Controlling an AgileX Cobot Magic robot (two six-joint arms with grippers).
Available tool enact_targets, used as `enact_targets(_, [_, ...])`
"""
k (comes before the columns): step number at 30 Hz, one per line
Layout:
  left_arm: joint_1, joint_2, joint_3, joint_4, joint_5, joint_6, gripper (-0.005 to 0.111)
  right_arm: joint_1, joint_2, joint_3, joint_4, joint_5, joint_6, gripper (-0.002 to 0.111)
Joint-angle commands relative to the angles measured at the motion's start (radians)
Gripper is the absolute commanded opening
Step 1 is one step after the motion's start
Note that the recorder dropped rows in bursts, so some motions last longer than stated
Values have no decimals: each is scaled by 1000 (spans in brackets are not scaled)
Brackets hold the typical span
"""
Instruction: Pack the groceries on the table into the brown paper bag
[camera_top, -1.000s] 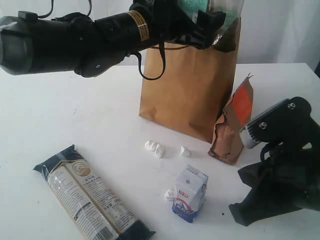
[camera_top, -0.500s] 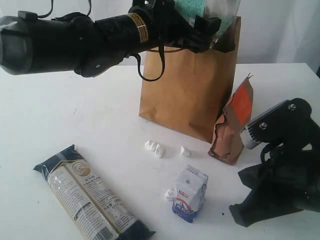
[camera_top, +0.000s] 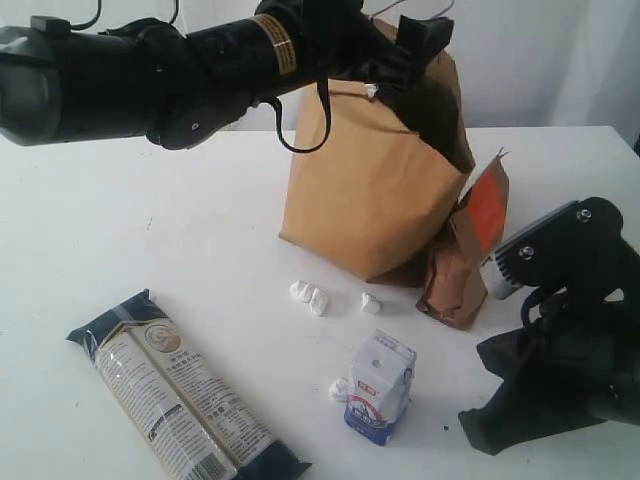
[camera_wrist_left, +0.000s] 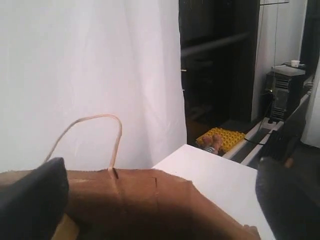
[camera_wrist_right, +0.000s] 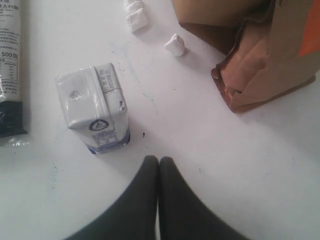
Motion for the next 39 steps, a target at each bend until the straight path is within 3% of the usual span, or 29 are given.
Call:
enact_targets(1, [-3,-13,-6,2,-11,-5,105,-1,1,4,1,-3,2,0])
enact_targets(13, [-3,-65,-6,2,-8,-5,105,-1,-4,4,-34,14,5,0])
enact_targets(16, [-3,-118,-6,39,81,-5,105,-1,-15,4,-104,31,82,0])
enact_targets(19, [-3,-176,-4,103,299,-52,101,-3,-23,4,-282,95,293,0])
enact_targets(22, [-3,-244,-4,114,591,-63,81,-22,-27,4,-538,243,602,0])
enact_targets(25, [-3,-309,-4,114,866,49,44,-42,-27,4,-736,342,791,0])
enact_targets(28, [-3,-355,-4,114,1060,143,7,-42,-27,4,-772,233,813,0])
enact_targets(29, [-3,-365,-4,114,1121,150,0,-42,-27,4,-759,169,809,0])
enact_targets(32, [-3,-387,-4,114,1312,150,0,-42,-1,4,-733,-79,809,0])
enact_targets(35, [-3,-405,44,167,1447,136,0,-42,51,4,-740,-245,809,11])
enact_targets(37, [-3,-434,120,220,1454,84,0,-42,100,4,-740,-263,809,29])
enact_targets(39, [-3,-471,219,285,1423,-17,0,-42,153,4,-740,-239,809,55])
